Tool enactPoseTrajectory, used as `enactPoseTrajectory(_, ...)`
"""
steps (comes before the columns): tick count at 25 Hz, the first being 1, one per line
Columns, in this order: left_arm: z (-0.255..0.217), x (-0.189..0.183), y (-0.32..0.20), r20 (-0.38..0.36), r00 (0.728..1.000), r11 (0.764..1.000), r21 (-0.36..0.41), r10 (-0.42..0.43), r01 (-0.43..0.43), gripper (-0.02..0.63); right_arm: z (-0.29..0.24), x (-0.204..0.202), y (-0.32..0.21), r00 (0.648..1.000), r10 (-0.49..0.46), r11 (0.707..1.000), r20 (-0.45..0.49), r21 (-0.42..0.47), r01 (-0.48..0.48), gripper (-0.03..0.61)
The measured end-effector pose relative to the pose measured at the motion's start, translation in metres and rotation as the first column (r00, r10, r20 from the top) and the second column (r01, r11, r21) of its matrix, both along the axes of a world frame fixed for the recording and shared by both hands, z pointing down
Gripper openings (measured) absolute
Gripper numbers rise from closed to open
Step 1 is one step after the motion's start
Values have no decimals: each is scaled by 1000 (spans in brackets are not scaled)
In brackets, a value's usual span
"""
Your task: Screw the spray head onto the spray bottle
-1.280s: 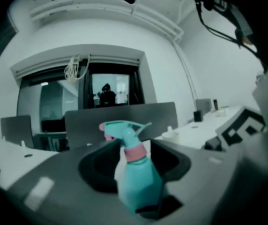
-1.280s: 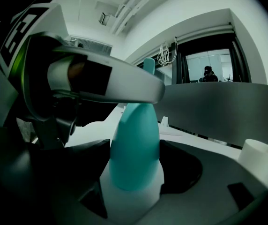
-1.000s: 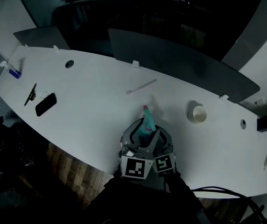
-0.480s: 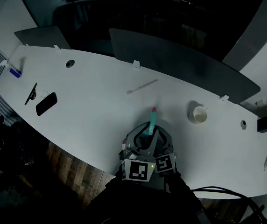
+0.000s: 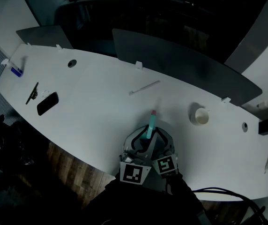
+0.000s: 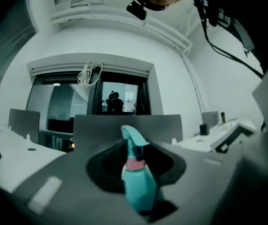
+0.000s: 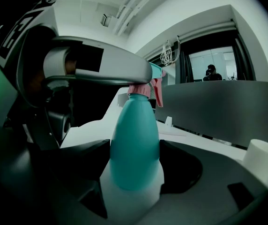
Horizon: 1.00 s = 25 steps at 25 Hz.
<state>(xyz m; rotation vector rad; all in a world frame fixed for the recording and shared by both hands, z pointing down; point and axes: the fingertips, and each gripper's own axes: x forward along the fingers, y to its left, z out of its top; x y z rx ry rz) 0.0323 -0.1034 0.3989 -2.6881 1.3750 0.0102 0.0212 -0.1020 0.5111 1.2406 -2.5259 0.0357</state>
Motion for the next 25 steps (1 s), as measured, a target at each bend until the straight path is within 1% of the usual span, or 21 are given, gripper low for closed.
enactPoseTrajectory(1, 0, 0, 1, 11, 1000, 1000, 8, 14, -14, 109, 0, 0, 0, 1000, 0, 1000, 1, 2, 0, 339)
enactPoseTrajectory(4, 5, 6, 9, 101, 993, 998, 8, 61, -62, 109, 0, 1, 1, 1000, -1, 1000, 21, -12, 2, 339)
enactPoseTrajectory(5, 5, 8, 10, 116, 991, 998, 6, 68, -70, 109, 0, 2, 1, 1000, -3, 1000, 29, -17, 4, 339)
enactPoseTrajectory(6, 5, 9, 8, 107, 992, 997, 4, 73, -74, 109, 0, 3, 0, 999, -6, 1000, 34, -21, 6, 339)
enactPoseTrajectory(11, 5, 5, 0, 15, 997, 997, -26, 74, -74, 107, 2, 3, -1, 999, -14, 999, 49, -42, 16, 339)
enactPoseTrajectory(12, 5, 4, 1, 11, 997, 997, -22, 74, -74, 108, 2, 2, -1, 999, -16, 999, 48, -41, 18, 339)
enactPoseTrajectory(15, 5, 1, 8, 39, 997, 998, 15, 65, -65, 109, 2, 1, 0, 999, -24, 999, 33, -30, 25, 339)
enactPoseTrajectory(16, 6, 1, 9, 36, 998, 998, 17, 59, -60, 109, 2, 1, 1, 999, -26, 999, 33, -29, 27, 339)
enactPoseTrajectory(19, 7, 4, 4, 18, 998, 998, 1, 59, -59, 109, 3, 3, -1, 999, -24, 999, 48, -41, 26, 339)
enactPoseTrajectory(21, 7, 6, 0, 25, 997, 997, -11, 75, -75, 109, 3, 3, -2, 997, -32, 998, 72, -54, 36, 339)
enactPoseTrajectory(23, 7, 7, 0, 51, 994, 995, -26, 101, -100, 109, 4, 3, -1, 992, -89, 994, 88, -61, 95, 339)
enactPoseTrajectory(25, 6, 7, 4, 66, 989, 991, -25, 132, -130, 109, 8, 2, 3, 973, -208, 974, 102, -74, 215, 339)
